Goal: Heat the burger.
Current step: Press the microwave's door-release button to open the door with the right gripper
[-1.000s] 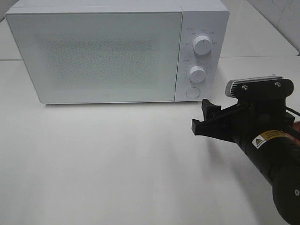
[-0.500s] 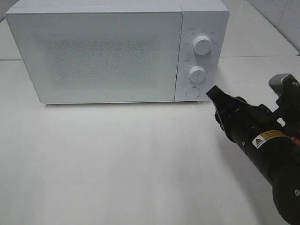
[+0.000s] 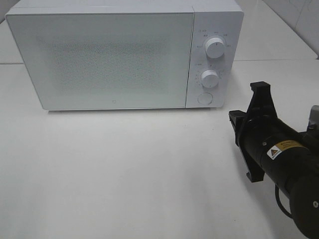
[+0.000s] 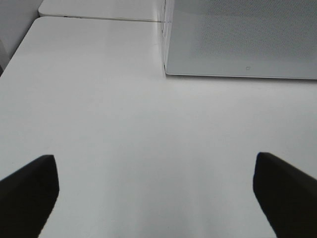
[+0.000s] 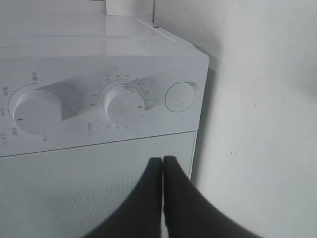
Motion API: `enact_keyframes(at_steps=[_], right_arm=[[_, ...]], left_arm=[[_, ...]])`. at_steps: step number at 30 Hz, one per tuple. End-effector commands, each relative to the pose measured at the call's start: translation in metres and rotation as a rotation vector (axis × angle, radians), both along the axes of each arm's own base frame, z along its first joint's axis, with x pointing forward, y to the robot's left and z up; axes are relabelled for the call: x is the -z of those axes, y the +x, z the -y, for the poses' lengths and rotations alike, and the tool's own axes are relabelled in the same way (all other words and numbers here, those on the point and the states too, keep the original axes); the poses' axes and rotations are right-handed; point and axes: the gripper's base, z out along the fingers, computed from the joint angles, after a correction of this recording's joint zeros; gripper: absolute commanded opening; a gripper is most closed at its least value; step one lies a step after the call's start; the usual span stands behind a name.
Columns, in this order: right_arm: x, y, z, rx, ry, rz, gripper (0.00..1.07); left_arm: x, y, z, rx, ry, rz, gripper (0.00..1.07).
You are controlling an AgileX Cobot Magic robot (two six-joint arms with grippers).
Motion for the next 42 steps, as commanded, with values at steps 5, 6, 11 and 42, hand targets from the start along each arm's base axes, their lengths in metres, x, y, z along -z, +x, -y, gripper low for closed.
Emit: enact_keyframes(at_steps=[5, 6, 11, 42], right_arm=[[-0.001, 0.001, -0.002, 0.018, 0.060, -0.006, 0.00], [0.000, 0.002, -0.002, 0.030, 0.064, -0.015, 0.00], [0.001, 0.009, -0.006, 0.027, 0.049, -0.023, 0.00], [0.042, 0.081, -0.034, 0.044, 0.065, -0.113, 0.00]], left_arm=[[0.000, -0.003, 0.000, 0.000, 0.000, 0.033, 1.00], [0.000, -0.003, 0.000, 0.000, 0.000, 0.033, 1.00], [0.000, -0.003, 0.000, 0.000, 0.000, 0.033, 1.00], [0.000, -0.003, 0.000, 0.000, 0.000, 0.032, 1.00]])
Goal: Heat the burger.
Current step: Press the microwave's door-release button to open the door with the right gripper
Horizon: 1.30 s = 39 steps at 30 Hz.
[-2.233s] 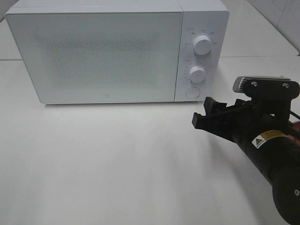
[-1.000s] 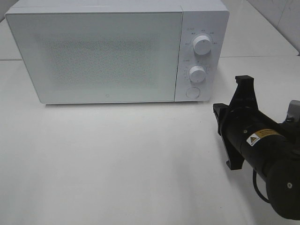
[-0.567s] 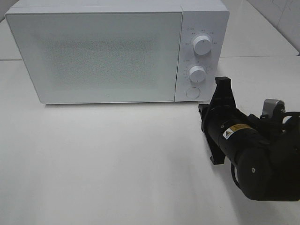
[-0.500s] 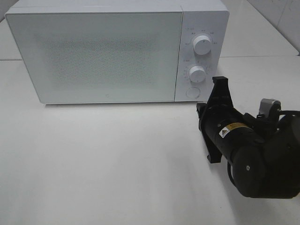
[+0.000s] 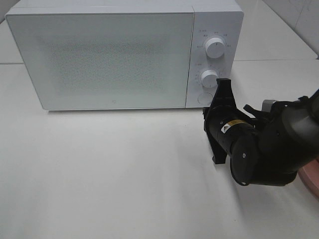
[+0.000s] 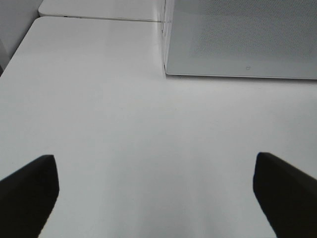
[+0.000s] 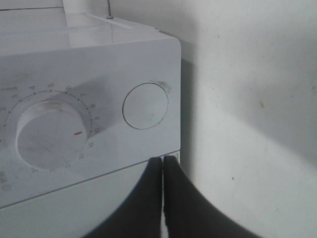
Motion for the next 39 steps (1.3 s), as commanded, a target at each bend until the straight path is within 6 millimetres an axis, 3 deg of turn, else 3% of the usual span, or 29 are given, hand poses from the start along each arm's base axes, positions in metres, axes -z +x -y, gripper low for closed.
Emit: enact_keyframes(at_steps=[1, 9, 17, 21, 39], right_arm=[[0.002, 0.008, -0.003, -0.012, -0.012, 0.003, 0.00], [0.004, 0.023, -0.009, -0.029, -0.018, 0.009, 0.00], [0.002, 0.041, 0.002, -0.001, -0.045, 0.002, 0.00], [0.007, 0.048, -0.003, 0.001, -0.038, 0.005, 0.00], [0.014, 0.057, 0.004, 0.048, -0.059, 0.008, 0.00]], left_arm=[[0.000, -0.003, 0.000, 0.000, 0.000, 0.032, 1.00], [0.000, -0.003, 0.000, 0.000, 0.000, 0.032, 1.00], [0.000, -0.003, 0.000, 0.000, 0.000, 0.032, 1.00], [0.000, -0.003, 0.000, 0.000, 0.000, 0.032, 1.00], [0.000, -0.003, 0.000, 0.000, 0.000, 0.032, 1.00]])
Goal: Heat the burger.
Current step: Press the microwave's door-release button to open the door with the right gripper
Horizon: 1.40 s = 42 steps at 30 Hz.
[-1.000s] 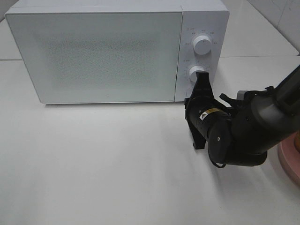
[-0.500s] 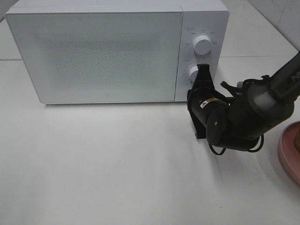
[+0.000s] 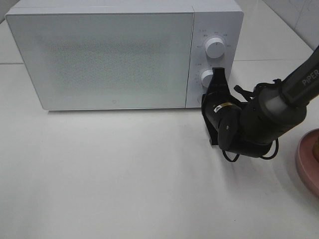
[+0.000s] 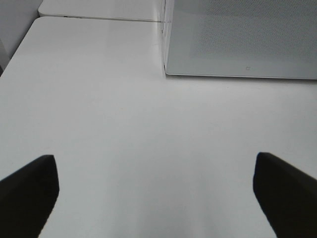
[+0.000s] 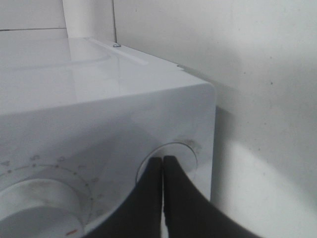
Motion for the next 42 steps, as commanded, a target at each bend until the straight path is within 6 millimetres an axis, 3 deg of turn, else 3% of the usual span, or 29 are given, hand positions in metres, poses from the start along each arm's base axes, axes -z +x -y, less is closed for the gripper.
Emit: enact_keyframes(at_steps=[1, 21, 42], right_arm=[[0.002, 0.003, 0.001, -0.004, -0.023, 0.006, 0.00], [0.008, 0.006, -0.001, 0.006, -0.022, 0.006, 0.00], [-0.019, 0.032, -0.011, 0.035, 0.005, 0.181, 0.00]], left_arm=[[0.000, -0.003, 0.000, 0.000, 0.000, 0.032, 1.00], [0.000, -0.003, 0.000, 0.000, 0.000, 0.032, 1.00], [0.000, -0.003, 0.000, 0.000, 0.000, 0.032, 1.00]])
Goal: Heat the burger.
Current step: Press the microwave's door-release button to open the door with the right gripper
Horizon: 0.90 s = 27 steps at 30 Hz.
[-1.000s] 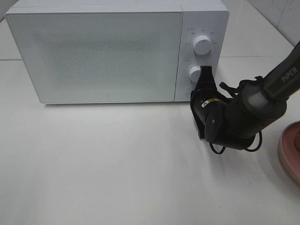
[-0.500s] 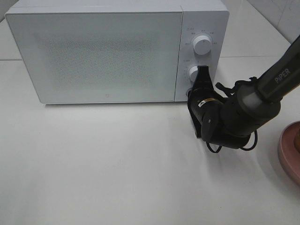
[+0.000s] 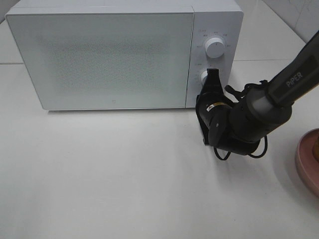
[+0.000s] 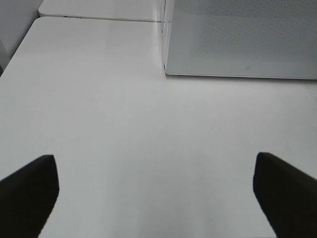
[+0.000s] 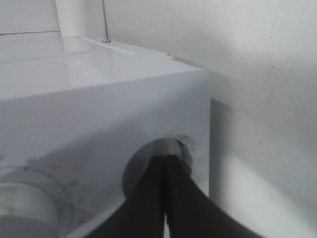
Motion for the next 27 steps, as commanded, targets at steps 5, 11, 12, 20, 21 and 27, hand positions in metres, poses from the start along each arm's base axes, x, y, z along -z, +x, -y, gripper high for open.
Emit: enact_keyframes(at_steps=[5, 11, 12, 20, 21, 27], right_arm=[[-0.038, 0.033, 0.008, 0.059, -0.059, 0.260, 0.00], [-0.049, 0.045, 0.014, 0.087, -0.084, 0.323, 0.00], [-0.050, 0.046, 0.014, 0.088, -0.080, 0.329, 0.00], [-0.051, 0.046, 0.013, 0.088, -0.080, 0.335, 0.00], [-0.051, 0.046, 0.013, 0.087, -0.080, 0.335, 0.00], [-0.051, 0.042, 0.015, 0.081, -0.091, 0.328, 0.00]], left_arm=[[0.000, -0.002, 0.000, 0.000, 0.000, 0.026, 1.00], [0.000, -0.002, 0.000, 0.000, 0.000, 0.026, 1.00], [0.000, -0.002, 0.000, 0.000, 0.000, 0.026, 1.00], [0.000, -0.002, 0.000, 0.000, 0.000, 0.026, 1.00], [0.000, -0.002, 0.000, 0.000, 0.000, 0.026, 1.00], [0.000, -0.002, 0.000, 0.000, 0.000, 0.026, 1.00]])
